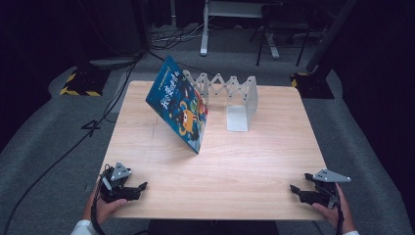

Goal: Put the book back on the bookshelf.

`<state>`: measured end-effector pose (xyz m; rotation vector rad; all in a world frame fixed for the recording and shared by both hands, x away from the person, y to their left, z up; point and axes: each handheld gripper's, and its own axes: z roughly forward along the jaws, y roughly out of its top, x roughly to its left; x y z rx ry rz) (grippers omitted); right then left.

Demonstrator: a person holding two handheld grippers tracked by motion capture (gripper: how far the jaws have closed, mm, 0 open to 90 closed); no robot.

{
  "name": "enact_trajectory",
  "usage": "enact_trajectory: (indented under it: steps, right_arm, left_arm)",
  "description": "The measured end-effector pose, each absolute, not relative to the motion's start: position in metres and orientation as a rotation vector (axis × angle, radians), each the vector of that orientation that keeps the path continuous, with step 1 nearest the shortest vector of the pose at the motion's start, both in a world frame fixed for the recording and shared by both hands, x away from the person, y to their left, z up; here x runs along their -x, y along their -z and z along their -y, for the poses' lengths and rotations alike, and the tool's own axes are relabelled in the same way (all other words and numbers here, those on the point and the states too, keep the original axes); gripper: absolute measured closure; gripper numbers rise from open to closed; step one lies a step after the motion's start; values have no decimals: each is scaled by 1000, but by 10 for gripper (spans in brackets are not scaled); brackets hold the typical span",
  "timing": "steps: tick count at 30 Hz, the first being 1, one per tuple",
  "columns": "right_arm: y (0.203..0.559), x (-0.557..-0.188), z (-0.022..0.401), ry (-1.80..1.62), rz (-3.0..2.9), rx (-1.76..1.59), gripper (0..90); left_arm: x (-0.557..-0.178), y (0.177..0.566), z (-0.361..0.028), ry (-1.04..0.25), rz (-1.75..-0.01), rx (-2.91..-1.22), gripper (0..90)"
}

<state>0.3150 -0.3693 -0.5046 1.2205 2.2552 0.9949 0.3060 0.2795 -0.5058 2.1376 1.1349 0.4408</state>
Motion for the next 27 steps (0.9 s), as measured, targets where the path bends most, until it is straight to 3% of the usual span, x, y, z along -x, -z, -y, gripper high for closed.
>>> enact_trajectory:
  steps: [27]
  right_arm:
    - [505,-315,369,-995,-2253,-1221,190]
  left_arm:
    - [-306,506,-277,-449,-1167,-2125,159]
